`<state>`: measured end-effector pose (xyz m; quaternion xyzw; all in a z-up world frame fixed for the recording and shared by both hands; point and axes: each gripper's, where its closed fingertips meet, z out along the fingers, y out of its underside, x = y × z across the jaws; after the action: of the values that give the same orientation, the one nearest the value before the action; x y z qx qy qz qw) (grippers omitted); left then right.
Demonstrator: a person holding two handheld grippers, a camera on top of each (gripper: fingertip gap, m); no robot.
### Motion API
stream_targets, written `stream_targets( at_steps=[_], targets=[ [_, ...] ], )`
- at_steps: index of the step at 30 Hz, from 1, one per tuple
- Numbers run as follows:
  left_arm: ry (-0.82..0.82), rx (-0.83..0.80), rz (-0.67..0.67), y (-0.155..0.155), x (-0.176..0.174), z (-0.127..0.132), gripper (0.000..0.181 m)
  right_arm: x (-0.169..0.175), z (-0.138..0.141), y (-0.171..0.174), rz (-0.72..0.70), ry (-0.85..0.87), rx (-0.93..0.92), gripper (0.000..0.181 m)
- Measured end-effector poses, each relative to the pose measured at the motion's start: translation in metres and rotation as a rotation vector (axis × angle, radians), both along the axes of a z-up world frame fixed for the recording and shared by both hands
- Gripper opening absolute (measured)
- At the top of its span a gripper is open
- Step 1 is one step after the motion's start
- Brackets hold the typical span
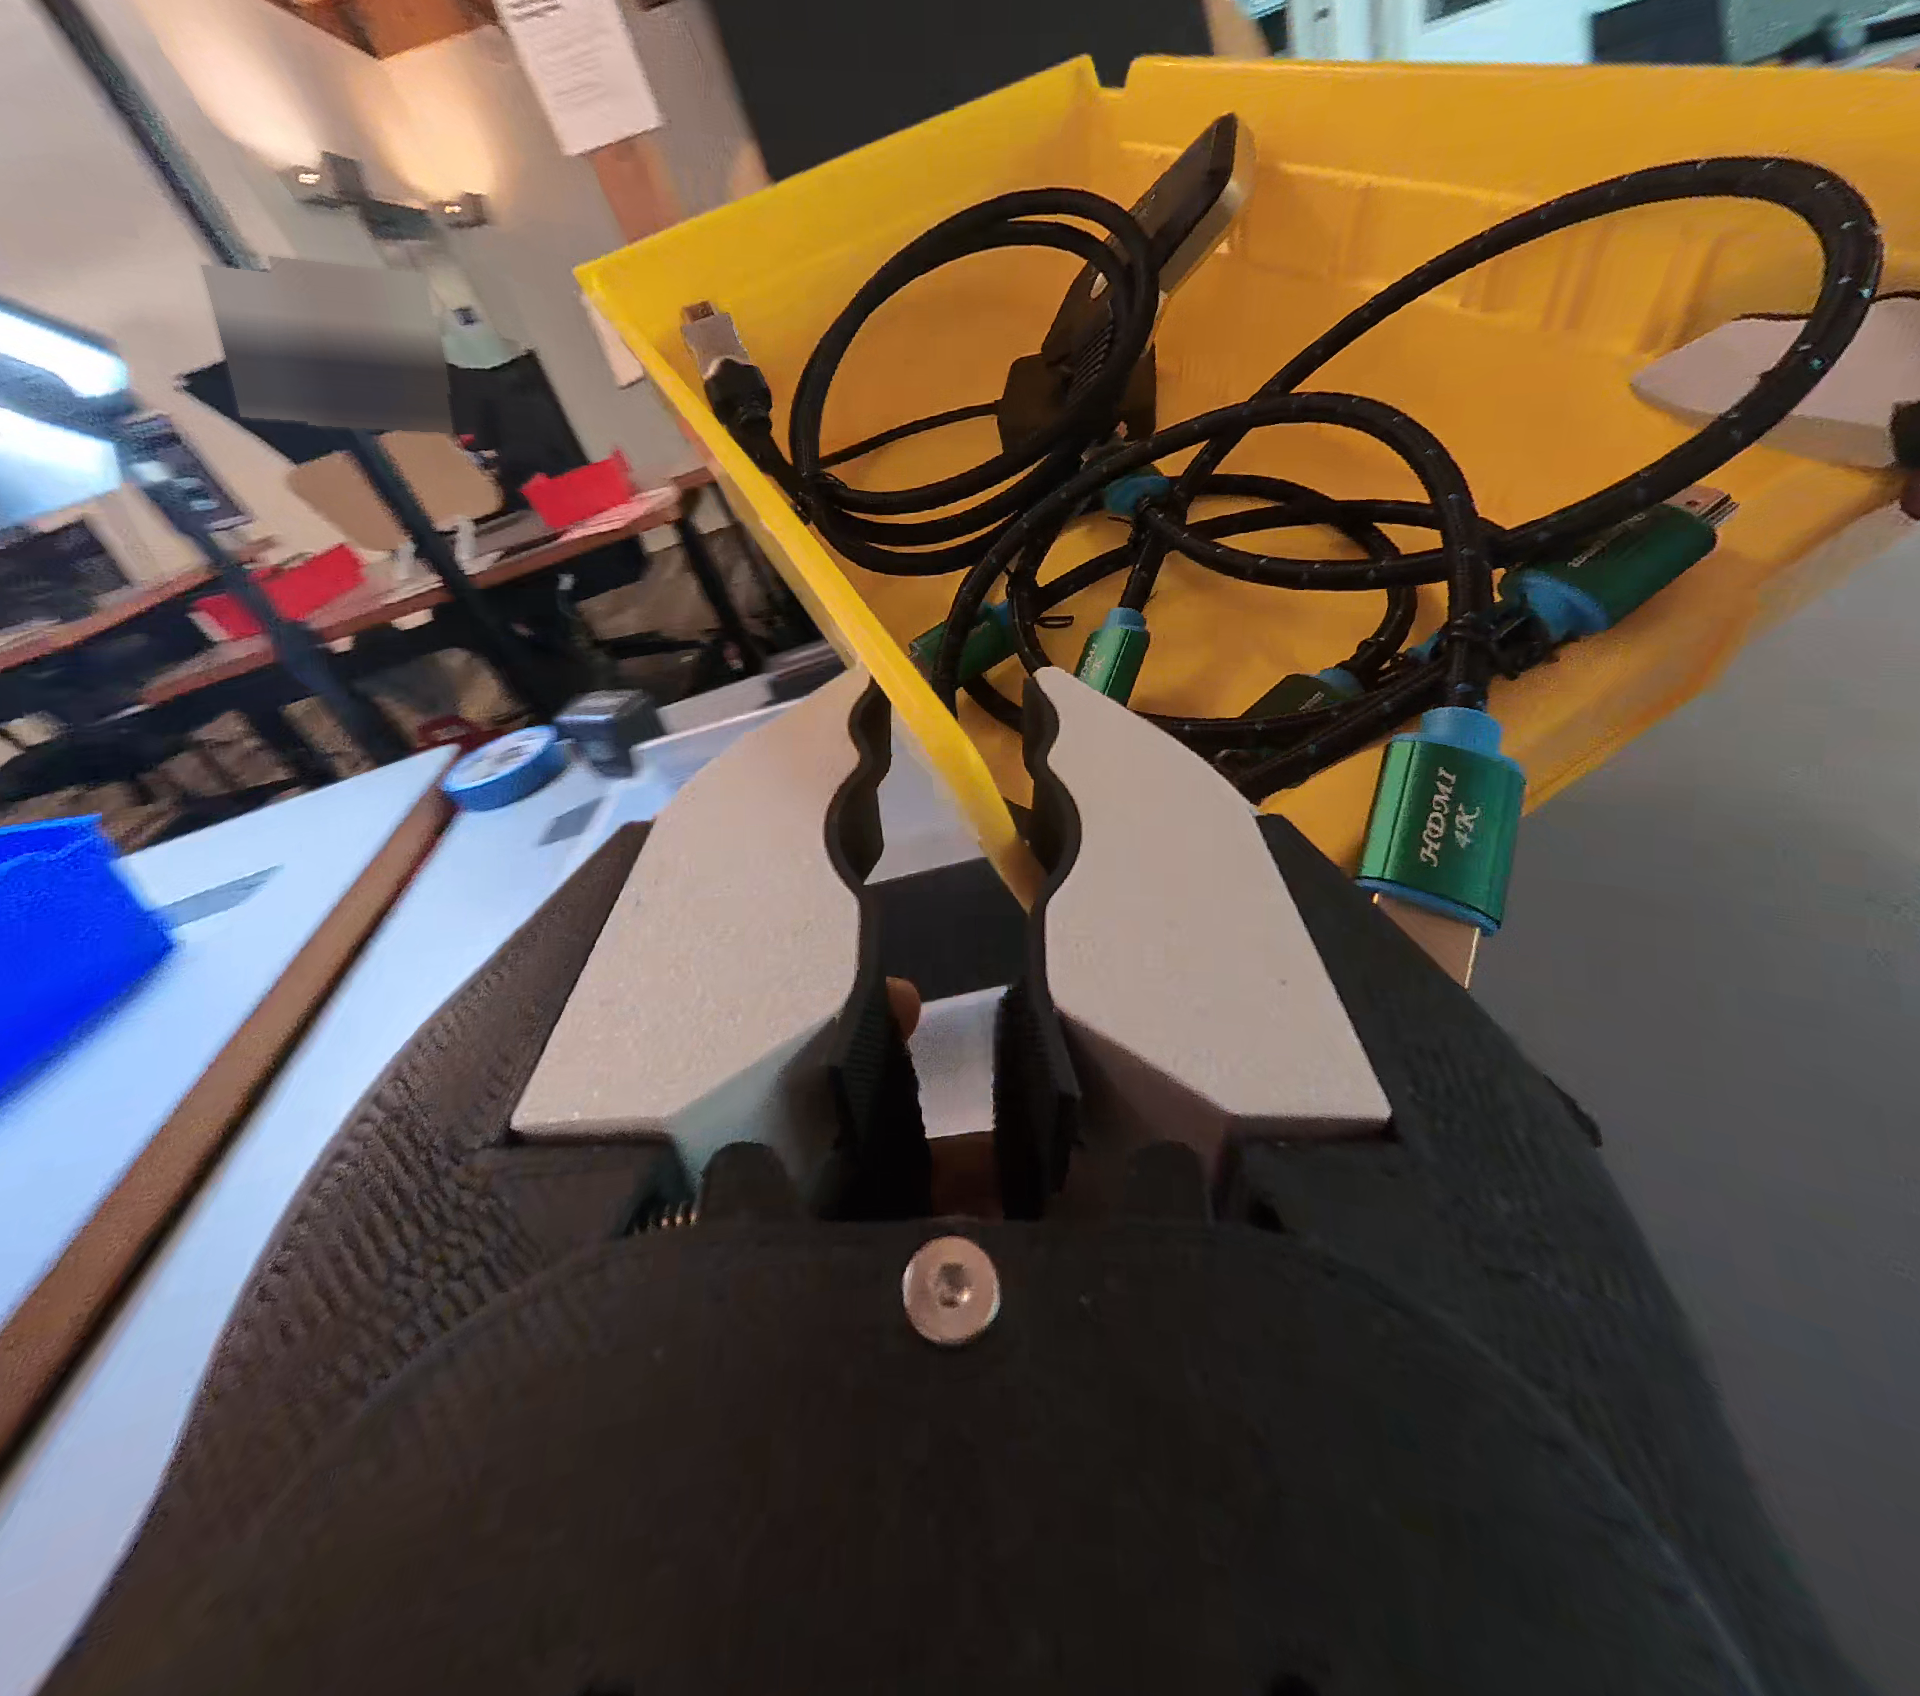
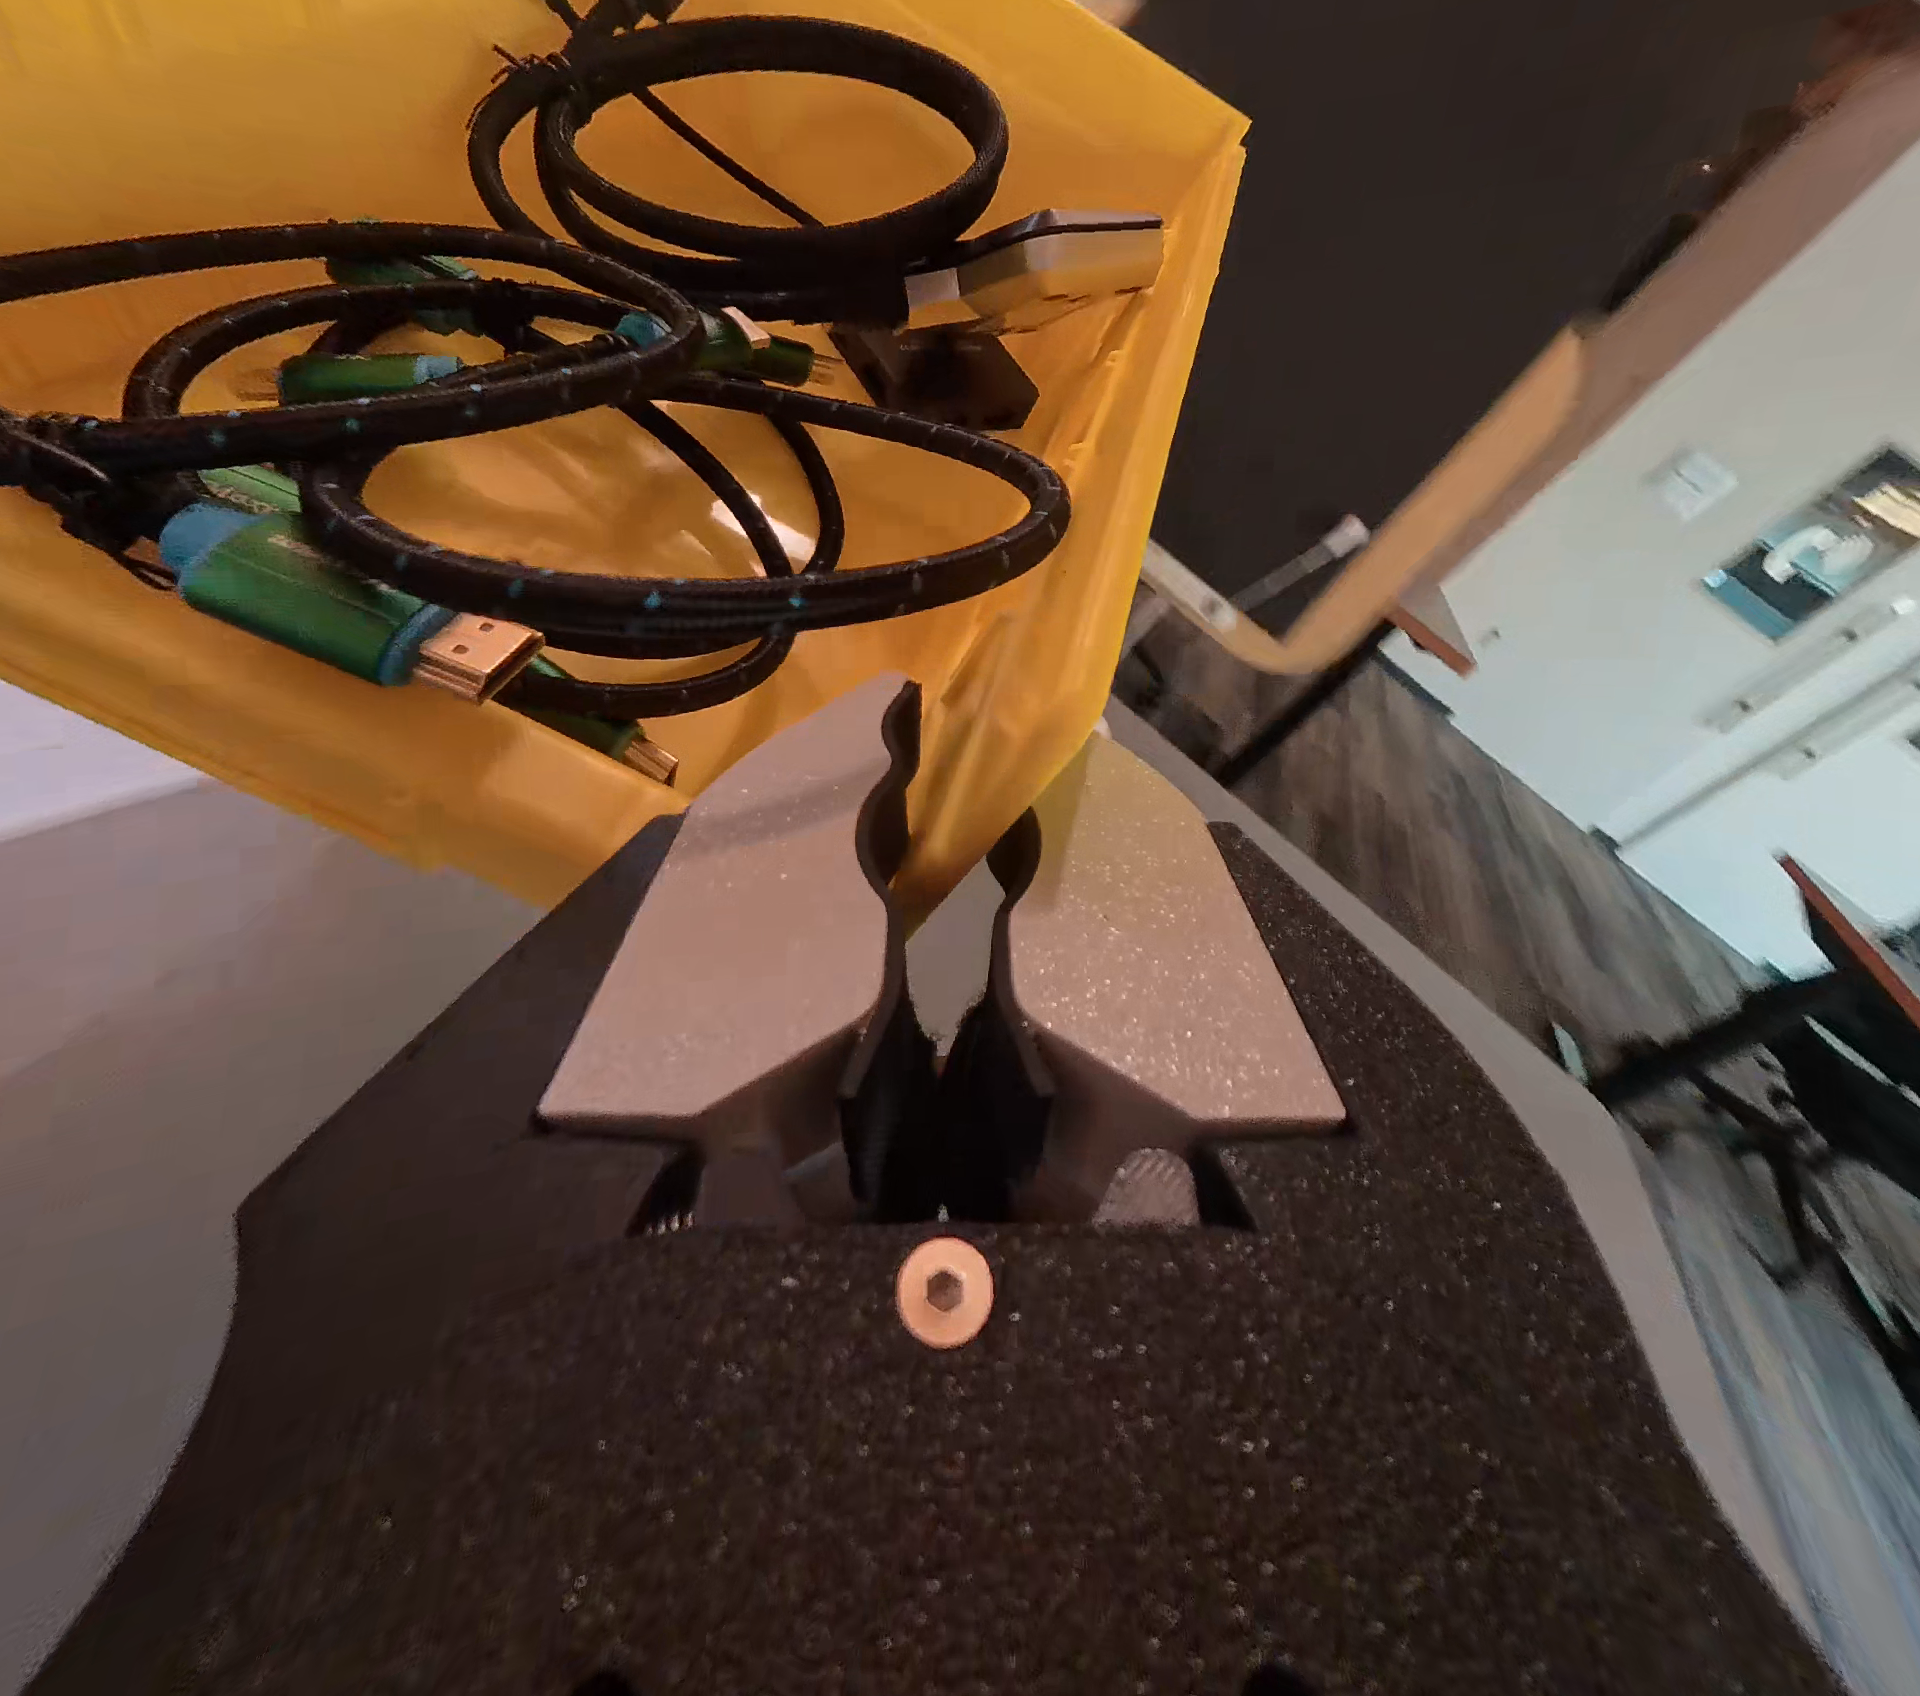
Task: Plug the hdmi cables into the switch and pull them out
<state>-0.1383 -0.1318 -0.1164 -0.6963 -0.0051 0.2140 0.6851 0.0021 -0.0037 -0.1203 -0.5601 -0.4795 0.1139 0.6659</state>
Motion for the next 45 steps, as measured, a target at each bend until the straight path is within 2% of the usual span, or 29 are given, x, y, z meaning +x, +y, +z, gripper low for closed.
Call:
stream_targets(
  at_steps=[6,11,16,20,23,26,31,38,40,42,44,45],
  targets=[
    [0.041,-0.038,0.23,-0.094,-0.091,0.016,0.024,-0.127,0.006,-0.067,0.297,0.079,-0.044,0.012],
    [0.074,-0.113,0.407,-0.183,-0.151,0.008,0.024,-0.215,-0.011,-0.145,0.501,0.094,-0.094,0.014],
    [0.068,-0.186,0.514,-0.259,-0.182,-0.017,0.023,-0.264,-0.044,-0.219,0.629,0.095,-0.16,0.014],
    [0.01,-0.194,0.535,-0.294,-0.19,-0.05,0.021,-0.276,-0.087,-0.261,0.672,0.06,-0.223,0.015],
    [-0.031,-0.192,0.513,-0.299,-0.199,-0.08,0.021,-0.273,-0.123,-0.275,0.662,-0.009,-0.274,0.016],
    [-0.068,-0.214,0.507,-0.292,-0.209,-0.105,0.021,-0.27,-0.137,-0.272,0.623,-0.098,-0.255,0.017],
    [-0.06,-0.181,0.427,-0.264,-0.22,-0.113,0.019,-0.264,-0.138,-0.252,0.535,-0.097,-0.225,0.02],
    [-0.044,-0.239,0.372,-0.22,-0.245,-0.126,0.017,-0.26,-0.156,-0.23,0.487,-0.151,-0.381,0.03],
    [-0.07,-0.226,0.389,-0.212,-0.26,-0.136,0.016,-0.263,-0.156,-0.23,0.528,-0.164,-0.428,0.04],
    [-0.103,-0.224,0.404,-0.208,-0.263,-0.142,0.023,-0.263,-0.147,-0.24,0.64,-0.166,-0.41,0.071],
    [-0.133,-0.183,0.454,-0.212,-0.259,-0.136,0.035,-0.249,-0.123,-0.242,0.697,-0.086,-0.305,0.088],
    [-0.113,-0.13,0.496,-0.218,-0.257,-0.125,0.044,-0.237,-0.107,-0.241,0.715,-0.022,-0.254,0.09]
  ],
)
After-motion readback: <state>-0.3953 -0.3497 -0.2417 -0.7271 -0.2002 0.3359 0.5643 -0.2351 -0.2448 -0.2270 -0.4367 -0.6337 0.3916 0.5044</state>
